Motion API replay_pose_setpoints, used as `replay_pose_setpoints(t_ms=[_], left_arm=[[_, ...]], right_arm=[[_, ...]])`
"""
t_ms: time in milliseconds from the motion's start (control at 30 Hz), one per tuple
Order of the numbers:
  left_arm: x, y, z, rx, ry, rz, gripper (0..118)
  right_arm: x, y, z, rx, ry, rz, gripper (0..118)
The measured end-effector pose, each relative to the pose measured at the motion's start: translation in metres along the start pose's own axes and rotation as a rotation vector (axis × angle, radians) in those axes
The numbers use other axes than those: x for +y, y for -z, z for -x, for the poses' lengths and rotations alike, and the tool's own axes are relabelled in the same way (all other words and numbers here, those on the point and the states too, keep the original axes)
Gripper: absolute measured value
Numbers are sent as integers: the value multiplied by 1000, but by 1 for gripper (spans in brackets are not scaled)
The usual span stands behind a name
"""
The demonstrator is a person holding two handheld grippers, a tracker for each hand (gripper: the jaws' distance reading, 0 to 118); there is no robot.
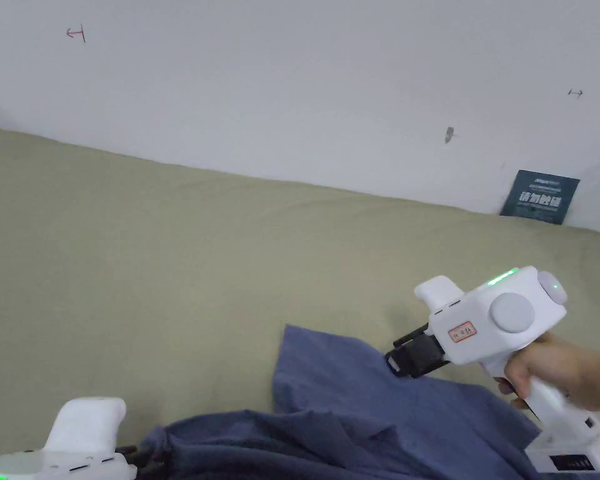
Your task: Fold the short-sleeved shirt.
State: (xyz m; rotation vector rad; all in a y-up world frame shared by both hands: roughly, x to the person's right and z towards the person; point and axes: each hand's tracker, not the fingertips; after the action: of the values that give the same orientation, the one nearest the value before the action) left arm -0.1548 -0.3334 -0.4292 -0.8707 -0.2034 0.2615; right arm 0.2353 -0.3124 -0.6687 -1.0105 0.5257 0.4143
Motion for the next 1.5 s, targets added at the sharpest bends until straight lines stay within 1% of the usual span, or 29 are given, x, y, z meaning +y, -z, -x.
replay_pose_setpoints(t_ms=[100, 133, 167, 200, 233, 267, 300, 367, 433, 500, 533, 567, 600, 633, 667, 700, 767, 833, 933, 1000, 1067, 1100, 1133, 1167, 1200, 1233, 1300, 1367, 1500], left_arm=[[-2, -2, 0, -4, 4, -10, 4], [-2, -2, 1, -8, 3, -12, 4], [-3, -1, 2, -10, 0, -14, 4], [-4, 0, 2, -13, -3, -14, 4], [-4, 0, 3, -15, -11, -16, 4], [-4, 0, 4, -17, -15, -17, 4], [-4, 0, 3, -16, -19, -19, 4], [-5, -2, 2, -22, -20, -22, 4], [-5, -4, 1, -24, -11, -23, 4], [-4, -4, 2, -21, -7, -16, 4], [-3, -3, 3, -16, -7, -14, 4], [-4, -3, 4, -13, -5, -16, 4], [-4, -2, 5, -12, -4, -15, 4], [-4, 0, 5, -13, -7, -11, 4], [-4, 1, 6, -18, -11, -7, 4], [-5, 1, 4, -25, -13, -3, 4], [-6, -2, 2, -21, -11, -5, 4], [-6, -5, 1, -30, -27, -11, 4], [-7, -7, 1, -32, -43, -13, 4], [-8, -9, -1, -25, -51, -14, 4], [-8, -10, -3, -31, -54, -13, 4], [-6, -10, -4, -44, -54, -12, 4], [-4, -10, -5, -54, -58, -14, 4], [-1, -10, -6, -70, -69, -14, 4], [3, -10, -6, -83, -81, -14, 4], [8, -11, -7, -94, -96, -24, 4], [20, -16, -7, -130, -111, -48, 4], [39, -22, -10, -157, -104, -77, 4], [97, -43, -19, -186, -65, -166, 4]], right_arm=[[-5, 4, -4, 11, 54, -14, 74], [-6, 1, -3, 25, 89, -21, 68], [-8, -2, -1, 54, 100, -20, 53], [-10, -5, 2, 105, 100, -31, 11], [-12, -7, 7, 92, 77, -33, 1], [-13, -9, 16, 41, 29, -44, 1], [-14, -10, 19, 41, 19, -39, 1], [-14, -16, 25, 29, 62, -64, 1], [-14, -32, 24, 21, 145, -178, 1], [-14, -51, 23, -3, 149, -236, 1], [-16, -64, 23, -12, 152, -209, 1], [-22, -80, 25, -32, 160, -223, 5], [-36, -101, 27, -78, 164, -283, 30], [-60, -127, 32, -130, 208, -355, 60], [-84, -146, 31, -134, 256, -410, 85], [-110, -165, 28, -103, 327, -436, 95], [-165, -194, 22, -78, 499, -407, 95], [-221, -207, 17, -153, 676, -369, 95], [-274, -180, 5, -313, 841, -193, 94], [-295, -166, 1, -268, 965, -161, 93], [-303, -156, 5, -174, 1069, -266, 93], [-303, -150, 6, -121, 1118, -302, 87], [-299, -145, 7, -115, 1162, -298, 72], [-297, -143, 10, -93, 1197, -309, 41], [-291, -140, 11, -111, 1185, -297, 10], [-286, -141, 15, -131, 1229, -315, 10], [-275, -148, 15, -87, 1201, -358, 10], [-253, -161, 16, -85, 1147, -439, 10], [-191, -183, 9, -29, 1091, -552, 10]])
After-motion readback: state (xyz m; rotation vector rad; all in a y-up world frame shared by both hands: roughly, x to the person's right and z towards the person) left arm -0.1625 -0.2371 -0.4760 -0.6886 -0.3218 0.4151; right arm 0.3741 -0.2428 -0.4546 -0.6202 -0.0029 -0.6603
